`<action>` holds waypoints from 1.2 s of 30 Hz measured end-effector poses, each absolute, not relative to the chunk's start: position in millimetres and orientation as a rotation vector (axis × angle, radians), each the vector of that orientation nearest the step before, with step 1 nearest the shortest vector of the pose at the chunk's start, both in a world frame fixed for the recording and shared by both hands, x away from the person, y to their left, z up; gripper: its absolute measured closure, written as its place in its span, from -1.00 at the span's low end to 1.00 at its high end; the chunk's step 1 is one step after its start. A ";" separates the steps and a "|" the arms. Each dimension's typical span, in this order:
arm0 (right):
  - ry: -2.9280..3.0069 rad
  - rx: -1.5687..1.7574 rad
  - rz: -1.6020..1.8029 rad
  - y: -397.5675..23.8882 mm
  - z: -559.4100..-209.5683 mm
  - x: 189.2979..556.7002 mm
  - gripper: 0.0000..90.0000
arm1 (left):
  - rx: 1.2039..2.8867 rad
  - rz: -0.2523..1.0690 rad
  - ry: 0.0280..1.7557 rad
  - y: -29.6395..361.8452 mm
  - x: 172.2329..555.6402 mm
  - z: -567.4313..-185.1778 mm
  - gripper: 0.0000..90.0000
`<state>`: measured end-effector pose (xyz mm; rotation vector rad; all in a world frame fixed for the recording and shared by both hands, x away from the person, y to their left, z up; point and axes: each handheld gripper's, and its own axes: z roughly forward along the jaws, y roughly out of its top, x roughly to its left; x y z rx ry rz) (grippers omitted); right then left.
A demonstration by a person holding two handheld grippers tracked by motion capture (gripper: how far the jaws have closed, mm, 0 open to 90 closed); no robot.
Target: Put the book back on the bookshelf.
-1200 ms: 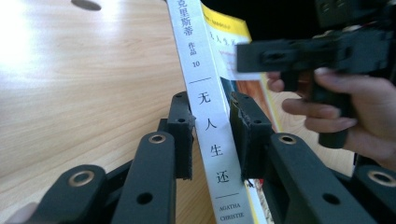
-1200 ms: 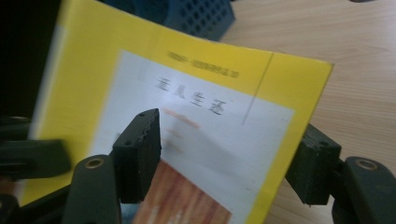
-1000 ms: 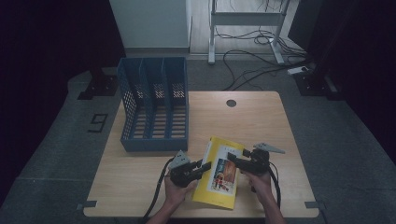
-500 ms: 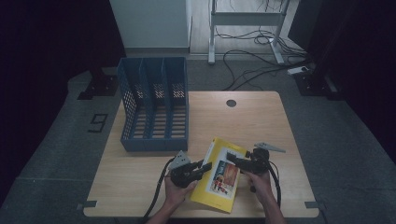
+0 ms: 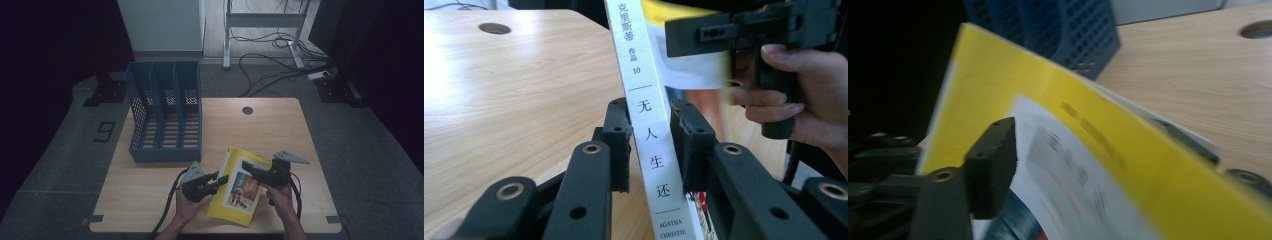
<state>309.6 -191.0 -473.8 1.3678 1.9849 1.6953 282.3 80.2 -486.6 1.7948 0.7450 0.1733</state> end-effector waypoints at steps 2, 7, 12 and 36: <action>1.986 1.319 1.607 -184.9 -473.0 307.5 -0.12 | 1.794 0.174 0.757 81.0 282.7 -488.0 0.58; 1.947 1.362 1.611 -191.8 -475.0 309.2 0.02 | 1.766 0.141 0.792 83.3 285.8 -492.3 0.61; 1.907 1.448 1.583 -204.7 -477.9 310.6 0.06 | 1.724 0.145 0.818 88.1 286.7 -491.9 0.66; 2.016 1.250 1.721 -205.6 -474.0 312.3 0.91 | 1.751 -0.004 0.879 99.0 307.6 -501.9 0.58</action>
